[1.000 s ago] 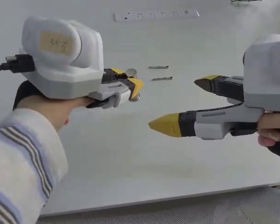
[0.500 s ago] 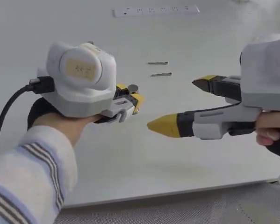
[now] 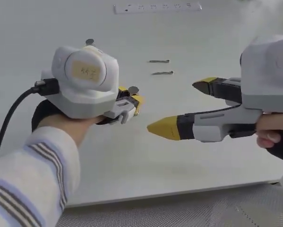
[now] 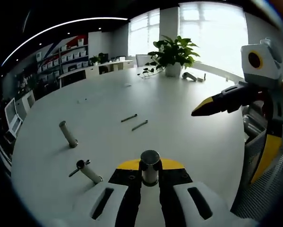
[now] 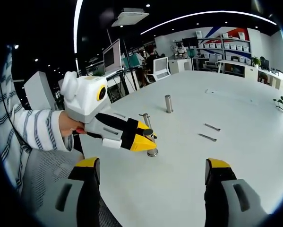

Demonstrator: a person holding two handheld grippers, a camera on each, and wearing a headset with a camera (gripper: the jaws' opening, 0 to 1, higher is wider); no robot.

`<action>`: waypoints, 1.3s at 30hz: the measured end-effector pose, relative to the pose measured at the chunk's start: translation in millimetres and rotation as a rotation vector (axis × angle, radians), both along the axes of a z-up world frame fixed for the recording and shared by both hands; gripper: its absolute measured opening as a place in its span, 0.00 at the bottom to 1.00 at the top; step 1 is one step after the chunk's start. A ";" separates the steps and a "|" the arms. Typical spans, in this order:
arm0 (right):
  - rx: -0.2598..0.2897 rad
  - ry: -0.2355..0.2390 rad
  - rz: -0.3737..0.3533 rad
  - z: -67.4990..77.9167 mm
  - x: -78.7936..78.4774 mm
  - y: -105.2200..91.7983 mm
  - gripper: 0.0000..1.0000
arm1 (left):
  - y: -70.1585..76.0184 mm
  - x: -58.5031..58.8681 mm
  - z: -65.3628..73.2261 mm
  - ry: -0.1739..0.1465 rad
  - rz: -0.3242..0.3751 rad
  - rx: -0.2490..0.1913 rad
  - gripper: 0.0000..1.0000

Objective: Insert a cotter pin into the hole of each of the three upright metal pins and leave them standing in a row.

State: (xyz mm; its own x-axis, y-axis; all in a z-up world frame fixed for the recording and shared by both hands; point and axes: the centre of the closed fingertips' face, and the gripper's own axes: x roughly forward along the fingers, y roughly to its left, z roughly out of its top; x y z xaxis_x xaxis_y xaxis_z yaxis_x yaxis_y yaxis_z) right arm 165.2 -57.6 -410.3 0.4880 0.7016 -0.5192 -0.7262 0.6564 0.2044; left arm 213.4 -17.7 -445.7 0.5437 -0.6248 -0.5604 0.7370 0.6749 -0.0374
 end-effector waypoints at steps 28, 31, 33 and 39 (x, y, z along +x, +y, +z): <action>-0.003 0.017 0.008 -4.3 -0.2 3.8 0.87 | 1.4 -9.1 -10.1 0.005 0.014 -0.036 0.09; -0.008 0.018 0.013 -4.2 -0.8 3.8 0.86 | 0.8 -10.1 -10.6 -0.010 0.011 -0.028 0.09; -0.009 0.017 0.018 -3.4 -1.2 3.8 0.86 | 0.5 -11.1 -10.8 -0.022 0.009 -0.022 0.09; -0.005 0.015 0.016 -2.3 -2.2 3.4 0.86 | 1.5 -8.9 -11.2 -0.026 0.037 -0.047 0.10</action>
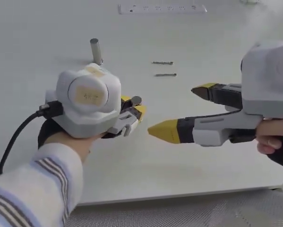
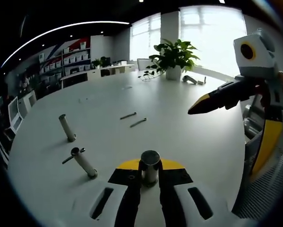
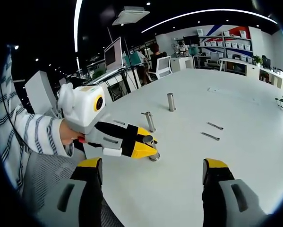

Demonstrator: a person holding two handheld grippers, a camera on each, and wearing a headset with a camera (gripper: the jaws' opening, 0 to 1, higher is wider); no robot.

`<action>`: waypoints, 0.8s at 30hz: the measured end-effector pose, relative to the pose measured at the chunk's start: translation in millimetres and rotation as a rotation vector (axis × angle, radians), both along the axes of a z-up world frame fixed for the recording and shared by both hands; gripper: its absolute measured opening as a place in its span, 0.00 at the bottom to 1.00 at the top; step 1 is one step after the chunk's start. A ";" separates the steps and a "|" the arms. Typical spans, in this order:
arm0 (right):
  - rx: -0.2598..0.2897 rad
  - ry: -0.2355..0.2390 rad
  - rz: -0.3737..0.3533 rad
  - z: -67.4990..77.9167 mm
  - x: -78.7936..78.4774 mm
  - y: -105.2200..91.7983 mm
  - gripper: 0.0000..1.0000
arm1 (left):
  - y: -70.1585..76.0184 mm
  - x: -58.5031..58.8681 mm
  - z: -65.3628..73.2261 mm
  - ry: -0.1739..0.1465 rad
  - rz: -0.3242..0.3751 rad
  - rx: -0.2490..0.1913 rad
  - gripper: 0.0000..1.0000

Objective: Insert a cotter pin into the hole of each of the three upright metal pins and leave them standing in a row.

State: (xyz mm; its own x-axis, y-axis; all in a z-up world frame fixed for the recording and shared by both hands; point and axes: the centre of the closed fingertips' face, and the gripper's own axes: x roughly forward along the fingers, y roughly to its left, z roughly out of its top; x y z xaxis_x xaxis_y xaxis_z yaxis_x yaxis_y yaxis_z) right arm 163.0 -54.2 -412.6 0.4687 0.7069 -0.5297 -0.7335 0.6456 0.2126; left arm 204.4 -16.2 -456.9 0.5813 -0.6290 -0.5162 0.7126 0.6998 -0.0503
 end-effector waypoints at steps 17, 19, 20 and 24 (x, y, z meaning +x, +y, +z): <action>-0.005 0.002 0.015 0.8 -4.3 3.4 0.86 | 13.8 -21.8 22.7 0.022 -0.160 -0.147 0.55; -0.008 0.001 0.018 0.9 -4.1 3.6 0.86 | 18.9 -23.8 24.8 0.018 -0.162 -0.156 0.62; -0.008 0.000 0.019 1.0 -4.1 3.7 0.86 | 20.5 -25.2 26.9 0.014 -0.167 -0.168 0.63; -0.012 0.000 0.025 0.8 -4.3 4.3 0.85 | 30.4 -28.8 34.7 -0.004 -0.169 -0.196 0.73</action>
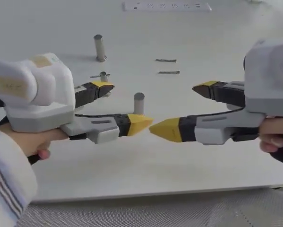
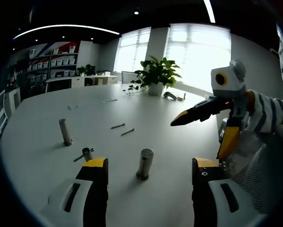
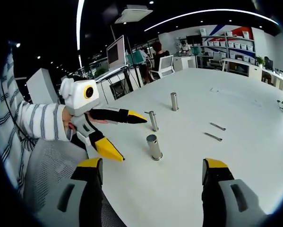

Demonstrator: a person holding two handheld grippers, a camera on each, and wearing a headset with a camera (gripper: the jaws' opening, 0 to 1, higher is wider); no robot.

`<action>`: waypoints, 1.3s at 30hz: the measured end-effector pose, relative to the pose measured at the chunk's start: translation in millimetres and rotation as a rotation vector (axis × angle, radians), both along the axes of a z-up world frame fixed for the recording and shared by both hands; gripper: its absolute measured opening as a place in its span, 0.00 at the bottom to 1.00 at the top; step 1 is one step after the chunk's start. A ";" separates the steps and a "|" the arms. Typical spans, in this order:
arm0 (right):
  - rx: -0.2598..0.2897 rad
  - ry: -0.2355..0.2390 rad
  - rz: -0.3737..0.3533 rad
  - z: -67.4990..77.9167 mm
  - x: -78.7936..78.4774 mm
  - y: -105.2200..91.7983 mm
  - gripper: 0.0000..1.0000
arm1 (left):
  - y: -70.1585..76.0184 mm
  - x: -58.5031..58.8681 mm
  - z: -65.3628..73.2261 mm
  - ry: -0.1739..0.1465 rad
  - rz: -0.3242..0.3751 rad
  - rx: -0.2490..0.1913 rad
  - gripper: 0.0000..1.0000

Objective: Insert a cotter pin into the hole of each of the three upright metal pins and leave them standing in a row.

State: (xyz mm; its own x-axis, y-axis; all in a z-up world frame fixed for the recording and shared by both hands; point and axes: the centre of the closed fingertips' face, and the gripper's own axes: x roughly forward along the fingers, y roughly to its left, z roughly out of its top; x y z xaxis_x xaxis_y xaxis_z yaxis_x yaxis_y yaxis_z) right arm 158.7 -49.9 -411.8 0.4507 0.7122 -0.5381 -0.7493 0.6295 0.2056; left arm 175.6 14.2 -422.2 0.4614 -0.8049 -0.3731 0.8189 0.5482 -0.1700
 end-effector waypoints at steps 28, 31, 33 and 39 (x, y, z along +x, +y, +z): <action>-0.064 -0.020 0.013 6.6 10.3 -16.3 0.72 | 31.8 -23.6 -9.9 0.061 -0.043 0.050 0.99; -0.075 -0.028 0.009 9.7 15.8 -20.1 0.72 | 33.7 -23.7 -8.5 0.054 -0.038 0.052 0.99; -0.083 -0.031 0.013 11.6 21.4 -22.7 0.70 | 36.9 -24.0 -9.7 0.046 -0.034 0.074 0.99; -0.173 -0.061 0.077 14.1 31.5 -23.6 0.68 | 35.2 -32.0 -6.8 0.072 -0.013 0.062 0.99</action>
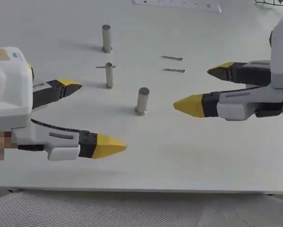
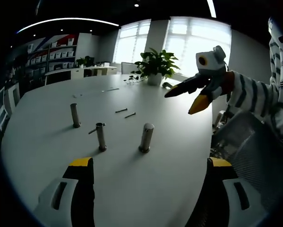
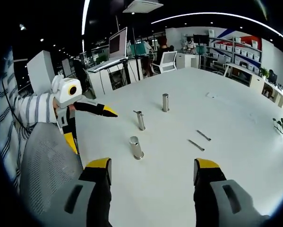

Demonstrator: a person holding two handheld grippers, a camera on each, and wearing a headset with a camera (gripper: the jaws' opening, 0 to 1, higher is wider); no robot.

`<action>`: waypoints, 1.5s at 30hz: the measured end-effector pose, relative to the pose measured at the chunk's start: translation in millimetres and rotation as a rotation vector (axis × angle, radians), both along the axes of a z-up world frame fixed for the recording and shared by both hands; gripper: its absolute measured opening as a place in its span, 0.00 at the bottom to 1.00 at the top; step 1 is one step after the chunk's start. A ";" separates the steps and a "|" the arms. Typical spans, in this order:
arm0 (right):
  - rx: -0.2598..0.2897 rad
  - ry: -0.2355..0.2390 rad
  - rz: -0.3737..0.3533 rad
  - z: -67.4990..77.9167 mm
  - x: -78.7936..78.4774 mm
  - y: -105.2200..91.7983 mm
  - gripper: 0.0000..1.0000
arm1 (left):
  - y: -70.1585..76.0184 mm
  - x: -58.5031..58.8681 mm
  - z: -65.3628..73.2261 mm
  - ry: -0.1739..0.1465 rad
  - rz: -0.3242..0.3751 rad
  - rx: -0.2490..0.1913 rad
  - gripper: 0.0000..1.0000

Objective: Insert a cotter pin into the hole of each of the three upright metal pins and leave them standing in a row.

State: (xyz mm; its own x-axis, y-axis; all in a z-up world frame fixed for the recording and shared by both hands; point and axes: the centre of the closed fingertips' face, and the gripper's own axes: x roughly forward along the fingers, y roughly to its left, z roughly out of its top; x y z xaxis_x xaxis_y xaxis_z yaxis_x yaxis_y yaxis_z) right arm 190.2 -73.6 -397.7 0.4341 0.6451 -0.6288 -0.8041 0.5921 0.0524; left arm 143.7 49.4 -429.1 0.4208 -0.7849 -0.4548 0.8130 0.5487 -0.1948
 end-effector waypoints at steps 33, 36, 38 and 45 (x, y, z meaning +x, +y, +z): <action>-0.376 0.037 0.382 -38.7 78.9 -23.6 0.34 | 3.8 2.0 -2.1 0.040 0.015 -0.020 0.99; -0.407 0.048 0.403 -46.1 85.5 -26.8 0.34 | -1.1 0.6 1.1 0.037 0.018 -0.026 0.99; -0.408 0.062 0.410 -47.8 87.6 -25.8 0.34 | -4.3 1.0 2.5 0.041 0.030 -0.032 0.98; -0.468 0.091 0.463 -62.6 99.8 -25.0 0.33 | -2.6 2.0 4.4 0.040 0.039 -0.029 0.96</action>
State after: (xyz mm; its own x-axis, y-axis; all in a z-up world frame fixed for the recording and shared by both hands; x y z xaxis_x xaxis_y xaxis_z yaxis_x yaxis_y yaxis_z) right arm 290.1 -98.6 -460.3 0.1096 0.4022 -0.9090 -0.9855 0.1629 -0.0468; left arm 145.7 46.8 -424.7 0.4333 -0.7814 -0.4492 0.7825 0.5734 -0.2426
